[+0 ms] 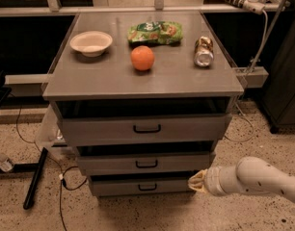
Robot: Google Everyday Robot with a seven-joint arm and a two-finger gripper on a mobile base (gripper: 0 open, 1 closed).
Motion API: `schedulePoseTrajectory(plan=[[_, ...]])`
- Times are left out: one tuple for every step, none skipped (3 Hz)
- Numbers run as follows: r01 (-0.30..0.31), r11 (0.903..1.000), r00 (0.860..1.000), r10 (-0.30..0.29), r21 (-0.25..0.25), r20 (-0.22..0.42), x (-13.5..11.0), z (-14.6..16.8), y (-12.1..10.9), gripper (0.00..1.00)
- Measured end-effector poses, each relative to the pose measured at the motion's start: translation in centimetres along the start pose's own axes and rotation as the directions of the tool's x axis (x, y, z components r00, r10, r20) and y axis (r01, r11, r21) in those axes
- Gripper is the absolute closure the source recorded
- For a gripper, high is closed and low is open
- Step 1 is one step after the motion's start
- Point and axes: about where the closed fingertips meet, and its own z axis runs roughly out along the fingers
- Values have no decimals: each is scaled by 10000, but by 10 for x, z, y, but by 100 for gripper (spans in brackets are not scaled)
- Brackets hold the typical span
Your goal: Close middle drawer
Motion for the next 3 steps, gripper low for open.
schedulePoseTrajectory(plan=[[0, 10000, 10000, 0, -1, 0, 0, 0, 0, 40], [0, 10000, 10000, 0, -1, 1, 0, 0, 0, 16], [0, 10000, 10000, 0, -2, 1, 0, 0, 0, 0]])
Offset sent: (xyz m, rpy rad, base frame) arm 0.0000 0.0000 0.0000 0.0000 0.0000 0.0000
